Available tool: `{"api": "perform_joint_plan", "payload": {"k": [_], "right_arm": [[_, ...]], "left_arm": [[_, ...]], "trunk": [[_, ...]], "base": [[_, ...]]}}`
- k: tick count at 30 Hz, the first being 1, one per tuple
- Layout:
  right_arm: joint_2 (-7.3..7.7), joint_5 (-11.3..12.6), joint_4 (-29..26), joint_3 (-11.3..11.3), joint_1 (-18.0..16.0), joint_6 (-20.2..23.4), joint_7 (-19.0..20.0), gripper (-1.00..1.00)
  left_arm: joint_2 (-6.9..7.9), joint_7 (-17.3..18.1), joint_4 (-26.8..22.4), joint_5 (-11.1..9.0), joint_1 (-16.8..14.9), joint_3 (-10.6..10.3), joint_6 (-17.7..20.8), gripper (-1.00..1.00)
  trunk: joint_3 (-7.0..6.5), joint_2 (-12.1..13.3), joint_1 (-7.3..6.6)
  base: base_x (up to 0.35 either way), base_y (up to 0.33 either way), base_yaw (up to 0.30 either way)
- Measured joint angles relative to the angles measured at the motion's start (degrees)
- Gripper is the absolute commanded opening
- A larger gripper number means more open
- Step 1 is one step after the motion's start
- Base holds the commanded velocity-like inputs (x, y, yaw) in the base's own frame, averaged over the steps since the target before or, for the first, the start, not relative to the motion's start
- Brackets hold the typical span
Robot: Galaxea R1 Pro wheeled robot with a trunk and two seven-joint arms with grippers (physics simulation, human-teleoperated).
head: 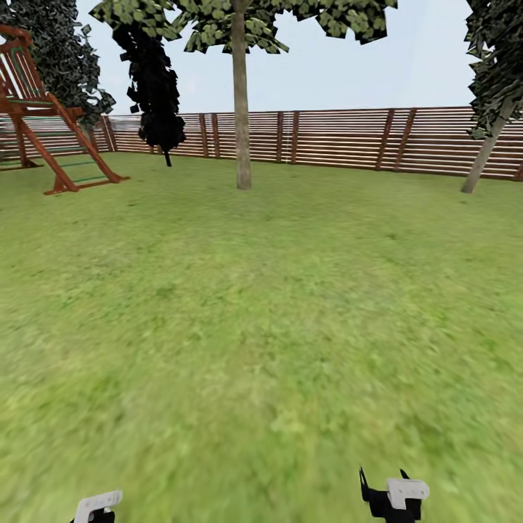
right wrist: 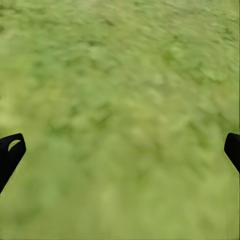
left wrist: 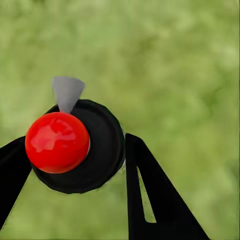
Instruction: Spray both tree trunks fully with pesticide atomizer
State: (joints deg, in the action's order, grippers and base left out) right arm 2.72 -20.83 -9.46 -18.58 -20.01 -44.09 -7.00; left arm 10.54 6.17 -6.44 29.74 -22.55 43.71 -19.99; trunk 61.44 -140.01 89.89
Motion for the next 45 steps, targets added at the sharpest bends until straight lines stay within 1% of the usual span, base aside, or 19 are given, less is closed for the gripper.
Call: {"api": "perform_joint_plan", "payload": {"k": [29, 34, 45], "right_arm": [[0.0, 0.0, 0.07, 0.0, 0.01, 0.01, 0.0, 1.0], [0.0, 0.0, 0.09, 0.0, 0.0, 0.01, 0.0, 1.0], [0.0, -0.04, 0.09, 0.02, 0.0, 0.02, 0.09, 1.0]], "left_arm": [[0.04, -0.01, 0.01, 0.01, -0.01, -0.01, 0.0, -1.0], [0.03, 0.01, 0.0, 0.0, 0.0, 0.0, 0.0, -1.0], [-0.02, 0.0, 0.0, 0.0, 0.0, 0.01, 0.0, -1.0]], "trunk": [[0.0, 0.0, 0.0], [0.0, 0.0, 0.0], [0.0, 0.0, 0.0]], "base": [[0.34, 0.0, 0.021], [0.34, 0.0, 0.141], [0.34, 0.0, 0.046]]}}
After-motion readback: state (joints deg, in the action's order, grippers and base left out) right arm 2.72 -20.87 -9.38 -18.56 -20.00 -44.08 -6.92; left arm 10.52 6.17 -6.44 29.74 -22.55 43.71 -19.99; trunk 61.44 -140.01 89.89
